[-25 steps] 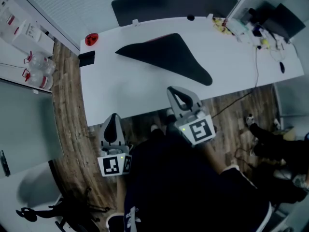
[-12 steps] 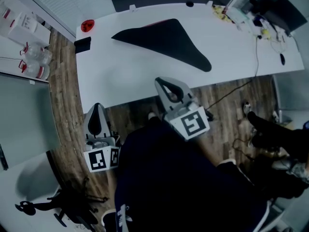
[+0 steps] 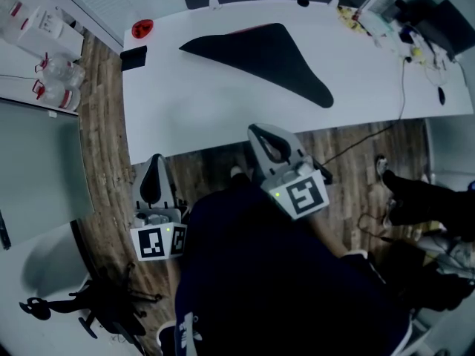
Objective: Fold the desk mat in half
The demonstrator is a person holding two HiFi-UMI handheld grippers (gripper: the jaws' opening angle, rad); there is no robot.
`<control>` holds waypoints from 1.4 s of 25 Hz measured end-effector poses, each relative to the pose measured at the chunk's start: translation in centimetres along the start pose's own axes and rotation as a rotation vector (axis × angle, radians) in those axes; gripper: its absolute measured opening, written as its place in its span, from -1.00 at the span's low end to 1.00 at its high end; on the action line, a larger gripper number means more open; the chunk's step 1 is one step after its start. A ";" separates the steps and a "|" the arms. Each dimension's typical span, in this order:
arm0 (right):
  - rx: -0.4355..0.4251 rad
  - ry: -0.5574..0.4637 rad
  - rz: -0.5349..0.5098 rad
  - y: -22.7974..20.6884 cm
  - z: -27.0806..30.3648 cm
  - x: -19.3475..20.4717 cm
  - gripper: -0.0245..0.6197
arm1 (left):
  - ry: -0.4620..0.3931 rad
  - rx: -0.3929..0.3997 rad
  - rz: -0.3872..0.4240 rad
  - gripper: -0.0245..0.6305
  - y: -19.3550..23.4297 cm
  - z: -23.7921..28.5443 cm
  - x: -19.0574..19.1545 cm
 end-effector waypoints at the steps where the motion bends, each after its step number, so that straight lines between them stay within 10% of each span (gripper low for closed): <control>1: 0.004 -0.007 0.003 -0.1 0.0 -0.1 -0.91 | 0.004 -0.001 -0.007 -0.92 0.0 0.0 0.1; 19: -0.034 0.022 0.006 -0.9 1.9 1.3 -0.91 | 0.036 -0.034 -0.015 -0.92 1.1 0.3 1.2; 35: 0.009 0.107 0.037 -3.6 2.0 4.1 -0.91 | 0.036 0.144 -0.004 -0.92 -3.1 6.6 1.9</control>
Point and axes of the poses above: the fingertips, and each gripper's own axes: z forward along the fingers, y to its left, x out of its underside, the point moved 7 cm from there along -z, backward along the fingers, and after that the axes turned 5 degrees about -y, right-handed, at the moved point
